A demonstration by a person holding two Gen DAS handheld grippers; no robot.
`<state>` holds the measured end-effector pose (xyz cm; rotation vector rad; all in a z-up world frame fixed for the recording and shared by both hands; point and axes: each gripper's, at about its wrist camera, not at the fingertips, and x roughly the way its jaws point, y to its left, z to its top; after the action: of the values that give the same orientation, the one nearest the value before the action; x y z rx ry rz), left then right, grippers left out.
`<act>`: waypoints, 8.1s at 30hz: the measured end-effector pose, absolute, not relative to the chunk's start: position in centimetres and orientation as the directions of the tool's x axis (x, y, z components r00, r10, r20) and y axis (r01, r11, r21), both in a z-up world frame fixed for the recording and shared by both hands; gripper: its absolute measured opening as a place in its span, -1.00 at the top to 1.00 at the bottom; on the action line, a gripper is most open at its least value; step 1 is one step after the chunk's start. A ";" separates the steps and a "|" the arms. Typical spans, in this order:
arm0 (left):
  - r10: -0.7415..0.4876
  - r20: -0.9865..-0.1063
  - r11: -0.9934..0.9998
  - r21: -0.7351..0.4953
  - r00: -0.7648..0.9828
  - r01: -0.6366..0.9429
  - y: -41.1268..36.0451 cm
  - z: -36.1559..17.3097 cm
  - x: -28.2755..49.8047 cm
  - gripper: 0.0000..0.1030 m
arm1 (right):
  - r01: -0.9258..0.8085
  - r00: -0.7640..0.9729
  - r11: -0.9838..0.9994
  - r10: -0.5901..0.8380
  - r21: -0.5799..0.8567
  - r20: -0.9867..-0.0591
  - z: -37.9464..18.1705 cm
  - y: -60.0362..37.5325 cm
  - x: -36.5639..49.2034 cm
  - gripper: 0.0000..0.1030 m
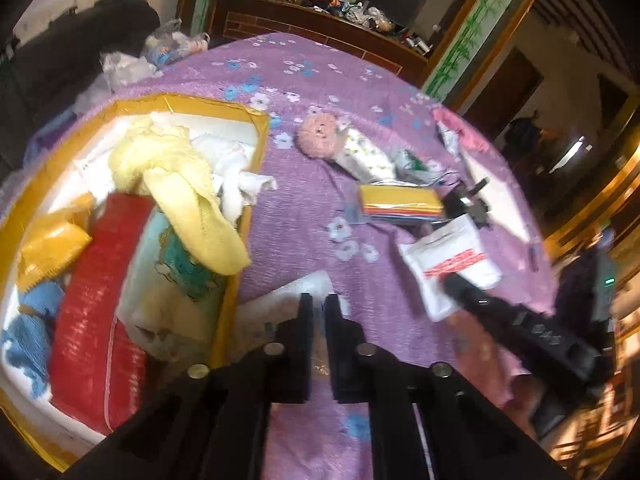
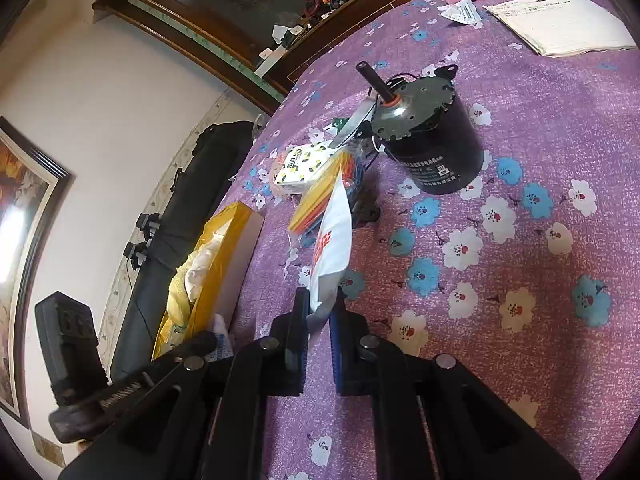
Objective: Organize soft objects
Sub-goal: 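Carry the desiccant packet and red-printed packet over the tray with both grippers, then open both grippers to drop the two packets into the tray, then move the right gripper to the rainbow-striped bag and grasp it, then grasp the lemon-print tissue pack with left while right holds the rainbow bag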
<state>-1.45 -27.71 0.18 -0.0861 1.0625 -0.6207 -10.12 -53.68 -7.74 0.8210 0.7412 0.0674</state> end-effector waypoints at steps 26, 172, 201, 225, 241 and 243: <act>-0.178 -0.903 0.584 0.222 0.391 0.781 -33.3 -0.8 -4.9 -0.26 | 0.222 0.751 0.683 0.335 0.696 -0.569 -7.9 -53.9 -10.0 0.83; -0.594 -0.713 0.790 -0.428 0.372 0.439 -28.5 2.9 -3.6 -0.74 | 0.362 0.701 0.640 0.291 0.677 -0.651 -6.3 -55.6 -4.3 -0.30; -0.618 -0.733 0.771 -0.495 0.285 0.400 -34.0 3.4 1.6 -0.81 | 0.261 0.800 0.707 0.223 0.658 -0.557 -5.3 -57.7 -12.5 0.62; -0.552 -0.802 0.833 -0.538 0.226 0.126 -41.0 -2.8 13.2 -0.28 | 0.255 0.770 0.611 0.341 0.750 -0.539 -7.6 -58.2 -12.6 0.61; -0.633 -0.757 0.774 -0.626 0.160 0.098 -41.7 -3.3 12.2 0.53 | 0.256 0.765 0.618 0.341 0.743 -0.547 -7.8 -57.9 -11.9 0.60; -0.652 -0.742 0.757 -0.646 0.153 0.093 -40.8 -2.5 11.4 0.57 | 0.254 0.765 0.622 0.339 0.741 -0.547 -7.8 -57.8 -11.8 0.60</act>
<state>11.43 -40.79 -2.55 -0.5166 1.3195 -0.5698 -11.83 -57.82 -7.79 0.9199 0.7238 0.0537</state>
